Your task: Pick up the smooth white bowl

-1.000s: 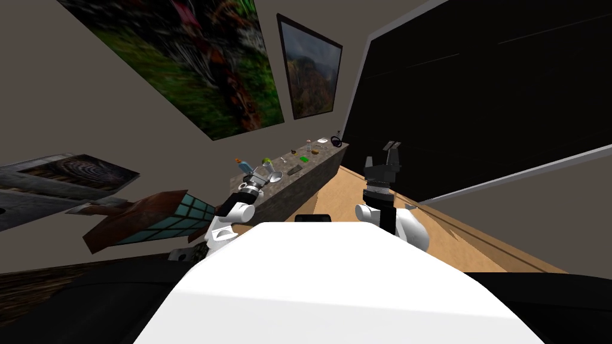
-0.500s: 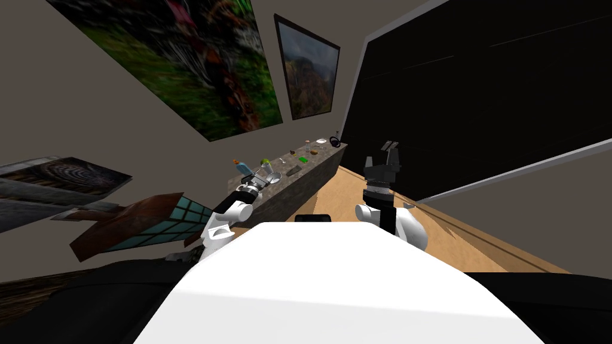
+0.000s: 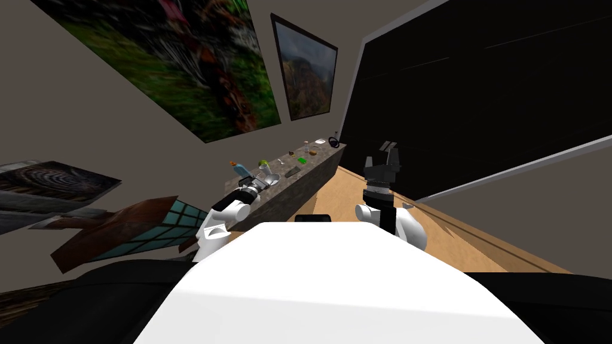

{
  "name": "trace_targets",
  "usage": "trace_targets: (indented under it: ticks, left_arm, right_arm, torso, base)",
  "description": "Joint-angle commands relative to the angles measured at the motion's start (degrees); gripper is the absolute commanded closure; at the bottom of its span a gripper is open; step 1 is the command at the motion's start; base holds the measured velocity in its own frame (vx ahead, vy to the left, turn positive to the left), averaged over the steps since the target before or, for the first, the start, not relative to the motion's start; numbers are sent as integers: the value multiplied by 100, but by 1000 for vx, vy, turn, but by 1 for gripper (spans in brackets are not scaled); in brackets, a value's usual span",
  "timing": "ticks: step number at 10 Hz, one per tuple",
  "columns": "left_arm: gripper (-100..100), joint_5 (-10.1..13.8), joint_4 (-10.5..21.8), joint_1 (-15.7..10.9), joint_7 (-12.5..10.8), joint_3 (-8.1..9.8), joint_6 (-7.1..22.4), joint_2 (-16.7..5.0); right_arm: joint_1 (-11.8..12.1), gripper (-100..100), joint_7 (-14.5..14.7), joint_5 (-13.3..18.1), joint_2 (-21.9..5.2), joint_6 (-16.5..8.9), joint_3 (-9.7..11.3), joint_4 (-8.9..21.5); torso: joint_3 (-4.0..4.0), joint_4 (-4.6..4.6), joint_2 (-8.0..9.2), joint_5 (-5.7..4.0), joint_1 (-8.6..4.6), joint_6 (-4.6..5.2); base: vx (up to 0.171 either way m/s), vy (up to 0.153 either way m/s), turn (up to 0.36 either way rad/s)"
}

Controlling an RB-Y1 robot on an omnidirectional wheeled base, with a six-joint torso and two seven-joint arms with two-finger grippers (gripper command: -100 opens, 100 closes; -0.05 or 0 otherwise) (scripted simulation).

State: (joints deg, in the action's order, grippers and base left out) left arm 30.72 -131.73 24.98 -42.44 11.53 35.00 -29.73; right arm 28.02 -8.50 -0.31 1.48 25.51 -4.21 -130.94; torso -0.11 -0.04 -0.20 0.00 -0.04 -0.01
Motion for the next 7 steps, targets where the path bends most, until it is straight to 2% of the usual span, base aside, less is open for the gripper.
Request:
trace_targets:
  ticks: [1, 2, 3, 4, 5, 6, 7]
  left_arm:
    - [-100, 46, -23, -5, -75, 35, 265, -84]
    - [-100, 105, -16, -1, -171, 54, 444, -223]
    - [-100, 105, -16, -1, -171, 54, 548, -223]
    - [-100, 159, -9, 5, -262, 69, 718, -360]
    - [-100, 159, -9, 5, -262, 69, 824, -360]
    - [-100, 208, -1, 12, -346, 81, 1018, -494]
    - [-100, 208, -1, 12, -346, 81, 1092, -494]
  right_arm:
    - [0, 0, 0, 0, 0, 0, 0, 0]
    - [0, 0, 0, 0, 0, 0, 0, 0]
    - [0, 0, 0, 0, 0, 0, 0, 0]
    - [0, 0, 0, 0, 0, 0, 0, 0]
    - [0, 0, 0, 0, 0, 0, 0, 0]
    - [0, 0, 0, 0, 0, 0, 0, 0]
    - [0, 0, 0, 0, 0, 0, 0, 0]
  torso:
    - [0, 0, 0, 0, 0, 0]
    - [0, 0, 0, 0, 1, -1]
    - [-2, -1, -4, 0, 0, 0]
    - [-2, -1, -3, 0, 0, -1]
    - [-3, -1, -6, 0, 0, 0]
    - [-2, -1, -2, 0, 0, -1]
    - [-3, -1, -5, -1, -2, -1]
  base:
    - [42, -10, -19]
    - [55, -14, -34]
    - [50, -13, -16]
    - [57, -11, -30]
    - [44, -11, -18]
    - [58, -17, -34]
    - [47, -13, -12]
